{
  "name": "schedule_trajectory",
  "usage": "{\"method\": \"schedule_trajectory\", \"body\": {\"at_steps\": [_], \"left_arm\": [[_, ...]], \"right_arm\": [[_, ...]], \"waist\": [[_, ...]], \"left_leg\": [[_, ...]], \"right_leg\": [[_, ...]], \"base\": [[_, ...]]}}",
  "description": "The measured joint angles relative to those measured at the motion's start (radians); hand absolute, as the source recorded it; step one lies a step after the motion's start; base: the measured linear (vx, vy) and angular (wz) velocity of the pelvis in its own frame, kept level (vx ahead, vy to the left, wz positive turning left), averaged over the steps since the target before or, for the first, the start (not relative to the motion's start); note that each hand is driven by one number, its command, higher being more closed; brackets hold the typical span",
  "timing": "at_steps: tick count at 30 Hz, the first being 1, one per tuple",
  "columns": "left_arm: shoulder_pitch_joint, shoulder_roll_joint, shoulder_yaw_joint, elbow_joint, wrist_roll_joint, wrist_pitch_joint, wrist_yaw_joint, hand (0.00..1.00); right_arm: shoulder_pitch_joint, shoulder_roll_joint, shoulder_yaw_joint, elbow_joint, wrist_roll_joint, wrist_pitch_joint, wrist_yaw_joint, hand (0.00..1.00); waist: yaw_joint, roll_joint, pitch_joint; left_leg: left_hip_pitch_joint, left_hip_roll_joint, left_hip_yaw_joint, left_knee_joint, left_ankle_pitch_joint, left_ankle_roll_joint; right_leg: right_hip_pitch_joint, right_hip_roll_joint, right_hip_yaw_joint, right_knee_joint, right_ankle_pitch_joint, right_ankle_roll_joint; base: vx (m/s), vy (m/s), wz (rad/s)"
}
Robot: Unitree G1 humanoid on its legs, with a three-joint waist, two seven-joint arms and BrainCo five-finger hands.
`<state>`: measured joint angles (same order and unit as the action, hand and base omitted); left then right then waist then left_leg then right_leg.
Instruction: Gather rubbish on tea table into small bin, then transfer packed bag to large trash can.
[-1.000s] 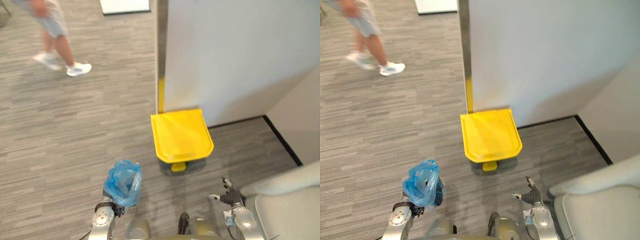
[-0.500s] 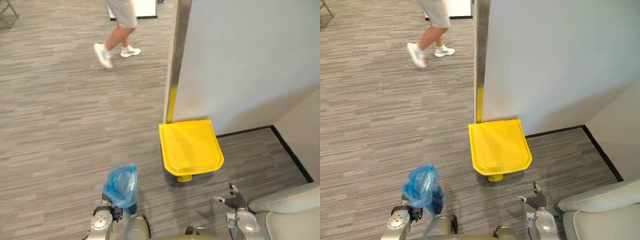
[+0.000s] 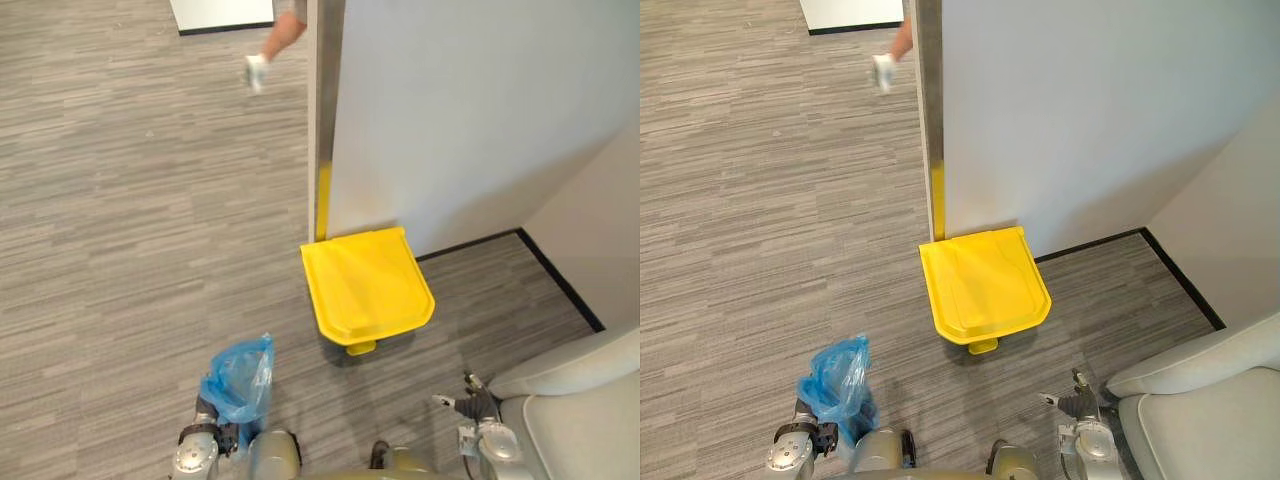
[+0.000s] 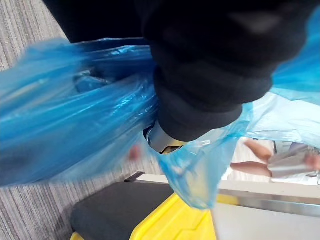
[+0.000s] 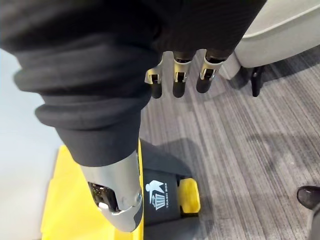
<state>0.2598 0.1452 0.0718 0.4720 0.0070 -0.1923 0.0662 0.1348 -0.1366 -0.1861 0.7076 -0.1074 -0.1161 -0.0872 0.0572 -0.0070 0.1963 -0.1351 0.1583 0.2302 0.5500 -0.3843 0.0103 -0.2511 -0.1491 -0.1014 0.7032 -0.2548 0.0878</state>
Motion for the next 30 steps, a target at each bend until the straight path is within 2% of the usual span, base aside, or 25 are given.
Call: {"method": "schedule_trajectory", "body": {"at_steps": [2, 3, 5, 6, 7, 8, 9, 10, 11, 13, 14, 15, 17, 19, 23, 27, 28, 30], "left_arm": [[-0.020, 0.012, -0.009, -0.020, -0.001, 0.001, 0.002, 1.00], [-0.037, 0.023, -0.014, -0.018, -0.002, 0.001, 0.003, 1.00], [-0.088, 0.037, -0.037, -0.002, -0.002, -0.001, 0.002, 1.00], [-0.119, 0.036, -0.038, 0.015, -0.002, -0.001, 0.005, 1.00], [-0.143, 0.026, -0.042, 0.046, -0.002, -0.001, 0.010, 1.00], [-0.153, 0.016, -0.043, 0.059, -0.002, 0.000, 0.012, 1.00], [-0.162, 0.017, -0.050, 0.061, -0.003, -0.001, 0.014, 1.00], [-0.176, 0.029, -0.056, 0.062, -0.006, -0.001, 0.018, 1.00], [-0.179, 0.029, -0.057, 0.061, -0.007, -0.001, 0.023, 1.00], [-0.167, 0.023, -0.059, 0.062, -0.017, -0.001, 0.032, 1.00], [-0.166, 0.023, -0.059, 0.062, -0.017, -0.001, 0.032, 1.00], [-0.165, 0.022, -0.060, 0.062, -0.017, 0.000, 0.032, 1.00], [-0.177, 0.015, -0.061, 0.062, -0.017, 0.000, 0.028, 1.00], [-0.197, 0.012, -0.061, 0.062, -0.017, -0.001, 0.026, 1.00], [-0.210, 0.015, -0.060, 0.061, -0.017, -0.003, 0.024, 1.00], [-0.221, 0.015, -0.088, 0.048, -0.016, -0.004, 0.022, 1.00], [-0.221, 0.017, -0.106, 0.033, -0.017, -0.014, 0.024, 1.00], [-0.220, 0.017, -0.139, 0.019, -0.020, -0.017, 0.026, 1.00]], "right_arm": [[0.013, 0.014, 0.000, -0.028, 0.000, 0.008, 0.000, 0.00], [0.009, 0.014, 0.000, -0.028, 0.000, 0.008, -0.003, 0.00], [0.007, 0.009, -0.003, -0.027, 0.001, 0.008, -0.010, 0.00], [0.008, 0.008, -0.002, -0.025, 0.001, 0.010, -0.018, 0.00], [0.006, -0.003, -0.003, -0.018, 0.001, 0.014, -0.022, 0.00], [-0.001, -0.014, -0.003, -0.014, 0.001, 0.016, -0.022, 0.00], [-0.015, -0.028, -0.008, -0.013, 0.003, 0.015, -0.022, 0.00], [-0.022, -0.028, -0.021, -0.016, 0.020, 0.015, -0.024, 0.00], [-0.019, -0.028, -0.033, -0.015, 0.023, 0.016, -0.024, 0.00], [-0.028, -0.020, -0.047, -0.013, 0.027, 0.027, -0.024, 0.00], [-0.035, -0.017, -0.047, -0.013, 0.027, 0.028, -0.024, 0.00], [-0.056, -0.014, -0.048, -0.013, 0.030, 0.027, -0.023, 0.00], [-0.080, -0.005, -0.049, -0.011, 0.040, 0.025, -0.020, 0.00], [-0.097, 0.000, -0.043, -0.011, 0.049, 0.024, -0.019, 0.00], [-0.177, 0.000, 0.093, -0.019, 0.050, 0.024, -0.019, 0.00], [-0.383, 0.004, 0.242, -0.026, 0.022, 0.020, -0.029, 0.00], [-0.480, 0.000, 0.259, -0.025, 0.018, 0.004, -0.049, 0.00], [-0.595, -0.018, 0.266, 0.008, 0.017, 0.015, -0.071, 0.00]], "waist": [[-0.010, -0.009, 0.013], [-0.012, -0.012, 0.015], [-0.016, -0.019, 0.034], [-0.016, -0.029, 0.047], [-0.022, -0.011, 0.055], [-0.021, 0.006, 0.062], [-0.018, 0.023, 0.074], [-0.029, 0.019, 0.077], [-0.039, 0.020, 0.078], [-0.040, 0.039, 0.077], [-0.040, 0.040, 0.076], [-0.040, 0.042, 0.075], [-0.043, 0.043, 0.073], [-0.047, 0.043, 0.073], [-0.054, 0.044, 0.068], [-0.039, 0.040, 0.066], [-0.035, 0.038, 0.065], [-0.024, 0.038, 0.064]], "left_leg": [[0.027, -0.001, -0.037, 0.010, -0.014, 0.013], [0.031, -0.001, -0.051, 0.014, -0.020, 0.009], [0.041, -0.007, -0.086, 0.043, -0.047, -0.001], [0.042, -0.018, -0.108, 0.081, -0.082, -0.008], [0.050, -0.015, -0.154, 0.118, -0.122, -0.022], [0.063, -0.007, -0.168, 0.118, -0.135, -0.031], [0.079, 0.002, -0.205, 0.108, -0.146, -0.046], [0.077, -0.006, -0.234, 0.096, -0.152, -0.059], [0.078, -0.005, -0.253, 0.093, -0.159, -0.071], [0.118, 0.041, -0.281, 0.064, -0.172, -0.109], [0.124, 0.047, -0.289, 0.053, -0.167, -0.118], [0.121, 0.065, -0.299, 0.041, -0.150, -0.144], [0.115, 0.094, -0.311, 0.018, -0.127, -0.166], [0.112, 0.109, -0.312, -0.023, -0.105, -0.171], [0.047, 0.118, -0.321, -0.050, -0.092, -0.178], [-0.007, 0.113, -0.350, -0.091, -0.053, -0.205], [-0.018, 0.107, -0.366, -0.121, -0.030, -0.215], [-0.034, 0.105, -0.372, -0.132, -0.011, -0.226]], "right_leg": [[-0.048, -0.004, -0.075, -0.078, 0.002, -0.009], [-0.073, -0.001, -0.099, -0.158, 0.023, 0.005], [-0.093, -0.006, -0.134, -0.361, 0.128, 0.016], [-0.101, -0.011, -0.134, -0.424, 0.185, 0.034], [-0.098, -0.008, -0.110, -0.393, 0.246, 0.037], [-0.099, -0.001, -0.103, -0.360, 0.232, 0.047], [-0.116, 0.024, -0.074, -0.276, 0.159, 0.066], [-0.153, 0.029, -0.045, -0.193, 0.113, 0.032], [-0.165, 0.023, -0.052, -0.145, 0.093, 0.026], [-0.182, 0.033, -0.090, -0.019, -0.011, 0.001], [-0.185, 0.040, -0.096, -0.008, -0.027, -0.003], [-0.190, 0.057, -0.115, -0.001, -0.041, -0.016], [-0.192, 0.084, -0.134, -0.014, -0.048, -0.028], [-0.194, 0.095, -0.147, -0.034, -0.050, -0.032], [-0.239, 0.095, -0.173, -0.067, -0.027, -0.060], [-0.267, 0.091, -0.192, -0.120, 0.023, -0.071], [-0.273, 0.083, -0.204, -0.140, 0.032, -0.068], [-0.284, 0.081, -0.212, -0.157, 0.046, -0.076]], "base": [[0.10, -0.020, 0.50], [0.14, -0.062, 0.60], [0.19, -0.103, 0.68], [0.25, -0.168, 0.87], [0.24, -0.162, 0.63], [0.29, -0.171, 0.45], [0.30, -0.181, 0.43], [0.30, -0.203, 0.63], [0.34, -0.232, 0.75], [0.41, -0.227, 0.33], [0.41, -0.213, -0.03], [0.31, -0.175, -0.05], [0.31, -0.199, -0.01], [0.21, -0.178, 0.10], [-0.01, -0.082, 0.13], [-0.12, -0.061, 0.24], [-0.13, -0.100, 0.32], [-0.08, -0.085, 0.15]]}}
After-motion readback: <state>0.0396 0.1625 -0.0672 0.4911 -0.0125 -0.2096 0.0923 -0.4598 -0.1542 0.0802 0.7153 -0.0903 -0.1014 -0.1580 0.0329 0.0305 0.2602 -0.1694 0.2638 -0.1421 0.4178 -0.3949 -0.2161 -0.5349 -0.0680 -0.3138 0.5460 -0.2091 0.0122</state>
